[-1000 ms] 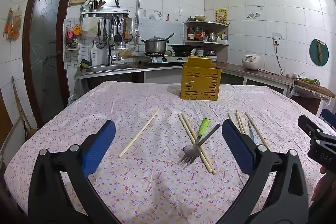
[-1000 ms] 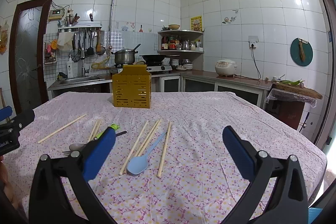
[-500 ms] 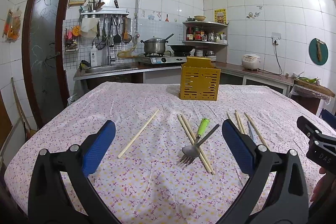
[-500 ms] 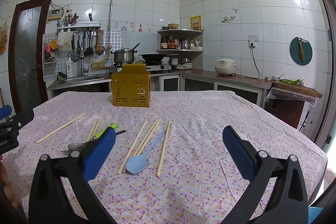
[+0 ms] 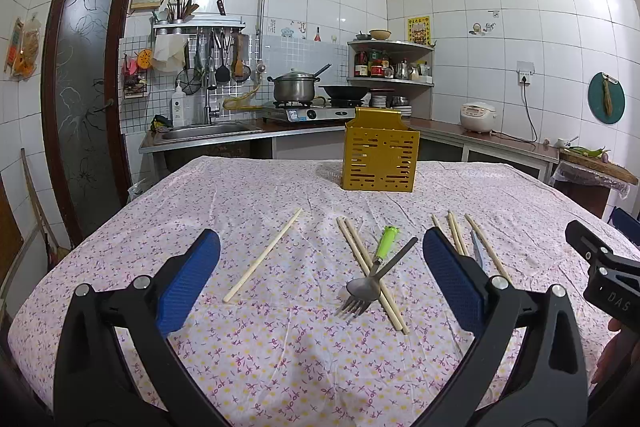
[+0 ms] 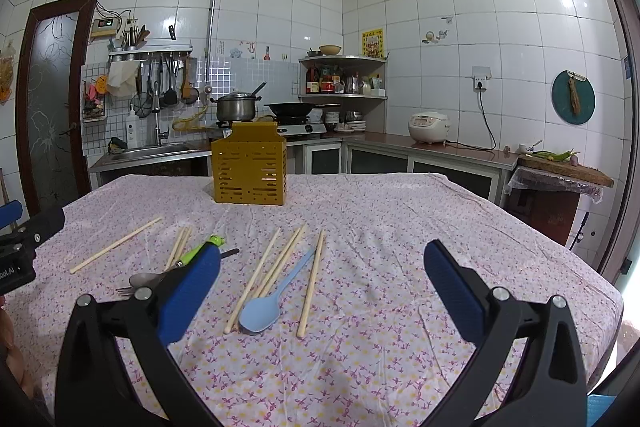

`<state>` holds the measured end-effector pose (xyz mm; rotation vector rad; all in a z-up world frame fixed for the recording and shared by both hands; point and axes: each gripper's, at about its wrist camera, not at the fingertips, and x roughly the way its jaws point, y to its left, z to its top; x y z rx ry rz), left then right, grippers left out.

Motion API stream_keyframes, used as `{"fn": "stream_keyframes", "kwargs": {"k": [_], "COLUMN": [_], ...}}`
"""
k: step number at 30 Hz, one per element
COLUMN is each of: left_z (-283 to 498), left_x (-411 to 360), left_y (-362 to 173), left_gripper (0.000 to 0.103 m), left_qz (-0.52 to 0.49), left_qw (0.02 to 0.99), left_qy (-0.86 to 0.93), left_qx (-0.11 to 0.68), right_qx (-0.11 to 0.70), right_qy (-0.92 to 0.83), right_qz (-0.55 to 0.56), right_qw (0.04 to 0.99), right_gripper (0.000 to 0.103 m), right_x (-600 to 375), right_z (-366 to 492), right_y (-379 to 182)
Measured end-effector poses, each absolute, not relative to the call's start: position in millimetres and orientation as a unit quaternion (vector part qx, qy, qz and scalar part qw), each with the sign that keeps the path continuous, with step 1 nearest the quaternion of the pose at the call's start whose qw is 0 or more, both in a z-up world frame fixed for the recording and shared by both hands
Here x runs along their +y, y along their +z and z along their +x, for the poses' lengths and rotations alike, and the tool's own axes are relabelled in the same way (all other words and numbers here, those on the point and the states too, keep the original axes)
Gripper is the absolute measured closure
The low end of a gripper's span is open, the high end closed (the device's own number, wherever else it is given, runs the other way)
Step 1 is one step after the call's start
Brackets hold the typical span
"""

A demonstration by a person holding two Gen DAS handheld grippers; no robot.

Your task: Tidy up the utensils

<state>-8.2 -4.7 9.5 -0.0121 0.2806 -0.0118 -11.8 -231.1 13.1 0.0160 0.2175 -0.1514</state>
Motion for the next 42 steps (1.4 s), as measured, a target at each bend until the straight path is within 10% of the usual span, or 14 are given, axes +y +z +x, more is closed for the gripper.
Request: {"fn": "stream_keyframes", "kwargs": {"k": [42], "left_z": [-2.7], "left_x": [-8.3], "left_y": [8.5], "left_gripper": [0.005], "left_qz": [-0.005], "left_qw": [0.989], "left_qy": [-0.015], "left_qx": [0.146], "right_qx": [0.111], "right_qy": [-0.068], "right_qz": [0.013], "right_qw": [0.991], "right_gripper": [0.004], "right_x": [-232.6], "right_z": [-8.4], "right_y": [11.9]}}
